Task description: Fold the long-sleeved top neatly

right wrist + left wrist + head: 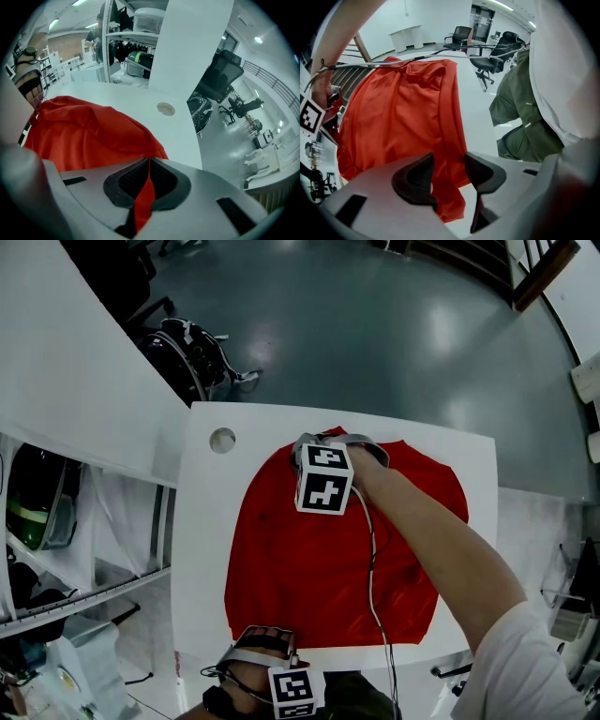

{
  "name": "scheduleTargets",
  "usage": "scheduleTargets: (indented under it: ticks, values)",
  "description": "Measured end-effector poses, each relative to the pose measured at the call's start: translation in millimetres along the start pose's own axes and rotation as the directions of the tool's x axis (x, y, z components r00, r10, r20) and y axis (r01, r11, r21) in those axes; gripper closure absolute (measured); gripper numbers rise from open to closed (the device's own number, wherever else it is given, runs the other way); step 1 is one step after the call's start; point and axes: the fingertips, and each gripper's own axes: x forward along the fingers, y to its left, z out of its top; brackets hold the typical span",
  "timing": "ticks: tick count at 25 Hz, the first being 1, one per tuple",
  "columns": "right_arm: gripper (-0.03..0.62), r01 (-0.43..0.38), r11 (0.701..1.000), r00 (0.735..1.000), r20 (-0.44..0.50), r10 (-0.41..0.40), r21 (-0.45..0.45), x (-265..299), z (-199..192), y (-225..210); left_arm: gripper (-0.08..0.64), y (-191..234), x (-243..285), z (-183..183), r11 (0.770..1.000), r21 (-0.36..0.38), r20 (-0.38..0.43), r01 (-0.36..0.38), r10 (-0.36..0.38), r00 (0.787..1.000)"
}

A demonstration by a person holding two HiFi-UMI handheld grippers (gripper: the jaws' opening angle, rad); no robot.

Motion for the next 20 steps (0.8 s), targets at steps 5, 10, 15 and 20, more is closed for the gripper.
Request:
scheduleTargets:
  ticks: [5,10,15,20]
  values:
    - [0.569,-0.002,1.000,0.999,-0.041,0.002,0.000,10.6,-7.6,0.1,0.351,-9.6,11.7,-7.7,0.998,0.070,-0.067,-0.005,0.010,0.998]
    - [0.569,0.002,1.000,0.999,-0.054,-0.001,0.010,12.6,-6.7,-3.5,0.351,-21.4,15.8,-9.5,0.991,0.133,-0.112,0.022,-0.007,0.994]
    - [0.569,0.003,1.000,0.998,-0.066,-0.002,0.021,14.1,-6.2,-8.8,0.351,-34.9,15.5,-7.1,0.984,0.176,-0.120,0.015,0.007,0.993]
    - [0.569,0.006,1.000,0.997,-0.071,-0.003,0.030,14.2,-5.3,-10.4,0.351,-39.7,18.7,-8.3,0.979,0.204,-0.132,0.002,0.025,0.991]
